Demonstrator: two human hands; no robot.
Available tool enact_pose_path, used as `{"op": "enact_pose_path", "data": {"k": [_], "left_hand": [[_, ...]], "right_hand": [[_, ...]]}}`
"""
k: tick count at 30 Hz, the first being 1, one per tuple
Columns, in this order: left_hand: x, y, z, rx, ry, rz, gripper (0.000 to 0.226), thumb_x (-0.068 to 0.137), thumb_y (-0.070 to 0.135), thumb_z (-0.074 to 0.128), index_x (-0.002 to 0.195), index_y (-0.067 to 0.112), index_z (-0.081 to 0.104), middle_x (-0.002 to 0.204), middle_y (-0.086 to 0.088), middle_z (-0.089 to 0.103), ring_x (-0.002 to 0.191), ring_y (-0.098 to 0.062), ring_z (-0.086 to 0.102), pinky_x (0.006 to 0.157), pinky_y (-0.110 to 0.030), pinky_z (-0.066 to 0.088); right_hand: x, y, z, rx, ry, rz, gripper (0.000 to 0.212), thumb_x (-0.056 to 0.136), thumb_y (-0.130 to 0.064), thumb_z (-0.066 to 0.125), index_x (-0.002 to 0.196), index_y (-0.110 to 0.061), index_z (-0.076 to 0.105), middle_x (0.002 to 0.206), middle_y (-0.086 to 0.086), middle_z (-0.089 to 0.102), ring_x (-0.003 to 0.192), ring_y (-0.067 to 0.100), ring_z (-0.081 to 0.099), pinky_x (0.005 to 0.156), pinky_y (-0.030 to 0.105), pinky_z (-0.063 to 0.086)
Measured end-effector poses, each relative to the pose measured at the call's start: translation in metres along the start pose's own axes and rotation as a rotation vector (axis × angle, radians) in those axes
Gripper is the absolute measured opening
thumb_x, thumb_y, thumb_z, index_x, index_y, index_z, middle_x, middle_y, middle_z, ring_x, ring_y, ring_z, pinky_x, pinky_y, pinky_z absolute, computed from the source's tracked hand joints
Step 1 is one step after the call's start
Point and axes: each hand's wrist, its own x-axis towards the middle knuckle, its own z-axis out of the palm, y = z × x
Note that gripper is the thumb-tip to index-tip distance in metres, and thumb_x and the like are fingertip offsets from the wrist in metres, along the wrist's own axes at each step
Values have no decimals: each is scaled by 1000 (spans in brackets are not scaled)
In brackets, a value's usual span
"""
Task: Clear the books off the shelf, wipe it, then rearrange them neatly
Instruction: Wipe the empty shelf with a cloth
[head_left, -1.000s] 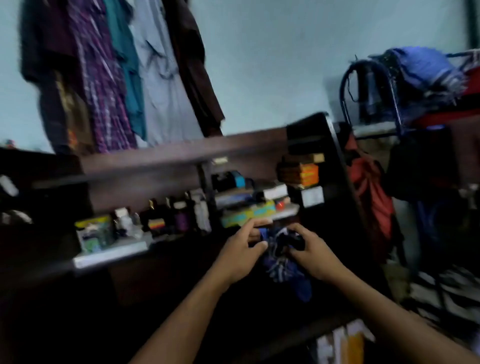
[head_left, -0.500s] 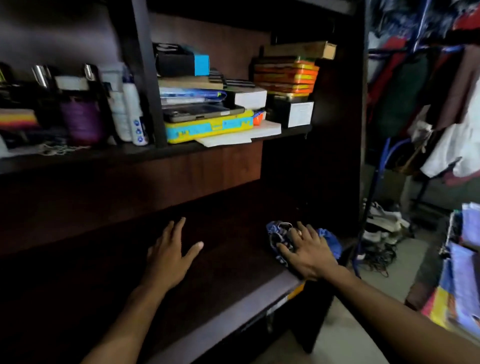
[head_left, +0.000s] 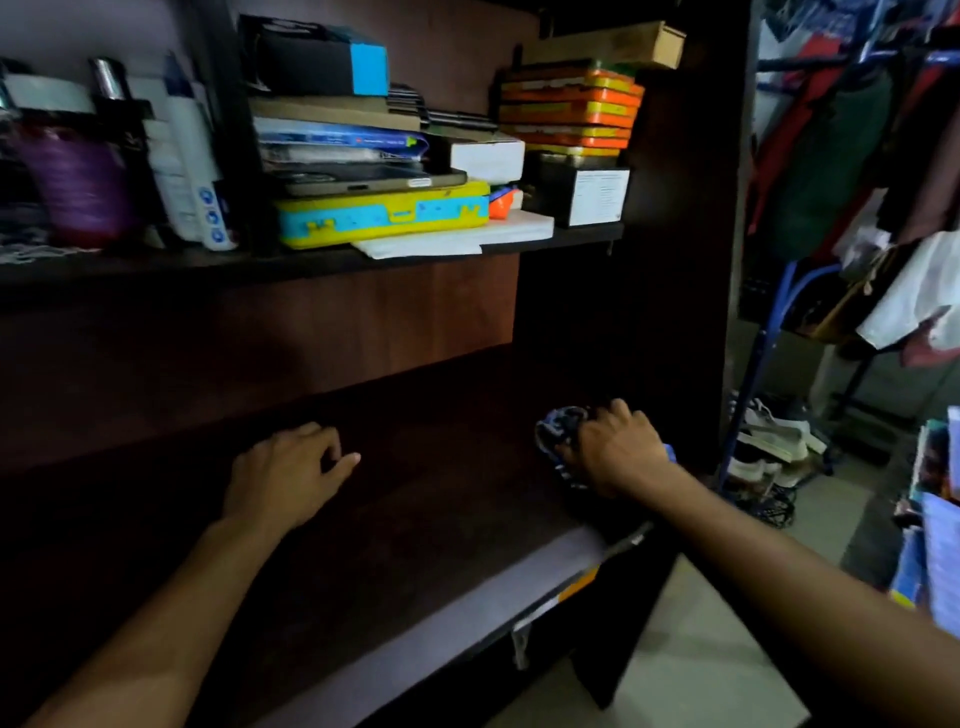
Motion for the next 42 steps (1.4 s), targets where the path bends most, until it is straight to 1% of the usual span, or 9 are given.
{"op": "enact_pose_path", "data": {"k": [7,13,17,20,25,28,31,37,42], "left_hand": [[21,-23,22,-632,153,-32,4,94,31,69,92,30,66,88,14,65,74,-8,64,66,-26,48],[27,-28,30,-795,182,-119,5,95,33,67,93,28,68,87,12,68,75,-12,65,67,-28,48],[26,-30,26,-859,239,-143,5,95,30,68,96,25,68,87,9,68,75,-16,64,70,-32,48],[23,-31,24,-848,259,-154,5,95,28,68,96,23,68,88,8,67,78,-19,64,74,-35,48],[25,-24,34,-618,114,-82,13,94,34,68,102,24,66,101,5,59,94,-22,61,85,-34,46],[27,-33,28,-905,252,-222,9,97,27,65,91,21,66,92,2,64,84,-20,63,72,-32,44],[28,-38,23,-1267,341,-302,19,101,28,60,87,15,62,85,-9,63,73,-19,54,66,-34,41],[37,-38,24,-1393,414,-233,30,102,23,59,82,0,55,72,-6,49,65,-15,44,61,-29,35],[39,-39,28,-1403,402,-194,28,102,20,59,78,5,58,67,6,53,59,3,45,54,-8,34]], "right_hand": [[74,10,38,52,-11,192,96,81,-78,-7,160,-27,9,157,12,27,126,42,46,94,55,50],[118,-87,0,135,-60,204,53,102,-57,34,149,-33,39,147,11,40,126,40,49,96,48,46],[67,-209,-4,142,-16,-237,59,97,-63,33,147,-32,39,141,11,46,112,38,60,82,42,49],[21,-199,-6,216,153,-360,57,94,-64,38,139,-31,49,124,11,51,102,35,58,82,43,46],[55,-65,29,171,200,-26,69,94,-64,29,139,-20,60,146,16,47,133,38,47,106,48,43],[89,-20,30,264,109,22,57,104,-48,42,154,-22,37,156,5,36,135,30,48,109,44,44],[118,-16,30,290,143,76,56,104,-48,44,156,-36,27,152,2,42,127,29,54,98,44,50],[187,-36,37,132,104,130,43,104,-44,44,140,-21,50,143,6,54,132,29,50,97,43,47],[206,-100,25,175,20,173,55,104,-45,37,148,-13,38,147,19,48,132,39,49,103,46,43]]}}
